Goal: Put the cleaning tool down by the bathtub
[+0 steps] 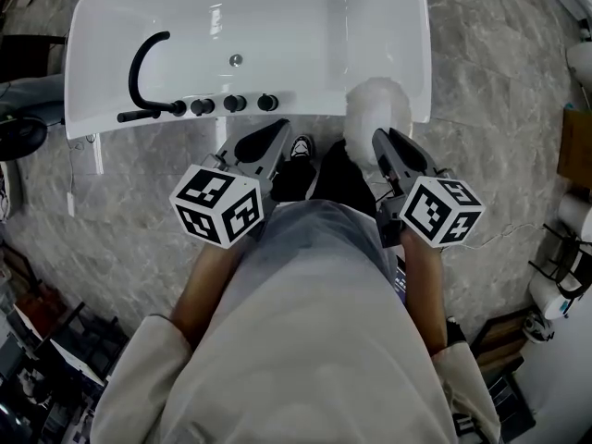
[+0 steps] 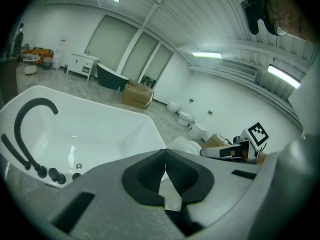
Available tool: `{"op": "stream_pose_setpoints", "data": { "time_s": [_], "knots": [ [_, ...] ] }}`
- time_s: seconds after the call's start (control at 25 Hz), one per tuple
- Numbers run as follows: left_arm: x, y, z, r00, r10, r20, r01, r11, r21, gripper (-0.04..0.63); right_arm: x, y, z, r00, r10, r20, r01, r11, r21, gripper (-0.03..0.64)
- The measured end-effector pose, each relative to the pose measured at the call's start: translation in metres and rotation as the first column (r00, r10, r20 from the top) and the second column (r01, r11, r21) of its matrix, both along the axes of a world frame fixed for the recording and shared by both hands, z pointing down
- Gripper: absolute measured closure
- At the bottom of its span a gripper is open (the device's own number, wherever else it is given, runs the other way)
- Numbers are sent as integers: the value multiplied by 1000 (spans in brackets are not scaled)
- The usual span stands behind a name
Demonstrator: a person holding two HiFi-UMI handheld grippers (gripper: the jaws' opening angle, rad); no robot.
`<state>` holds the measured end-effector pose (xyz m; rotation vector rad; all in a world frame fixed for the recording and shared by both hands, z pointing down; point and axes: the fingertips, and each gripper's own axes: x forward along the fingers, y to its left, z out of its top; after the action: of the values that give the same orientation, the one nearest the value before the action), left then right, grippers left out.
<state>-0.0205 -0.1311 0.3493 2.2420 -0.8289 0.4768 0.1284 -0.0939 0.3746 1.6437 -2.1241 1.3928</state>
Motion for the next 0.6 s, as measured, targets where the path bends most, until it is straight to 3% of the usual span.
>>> {"op": "stream_pose_setpoints", "data": {
  "time_s": [0.6],
  "knots": [
    [-7,-4,9,1000,-11,24,11,1000,-13,591,-2,-20,40,1000,-19,21,20,998,-56,554]
  ]
}}
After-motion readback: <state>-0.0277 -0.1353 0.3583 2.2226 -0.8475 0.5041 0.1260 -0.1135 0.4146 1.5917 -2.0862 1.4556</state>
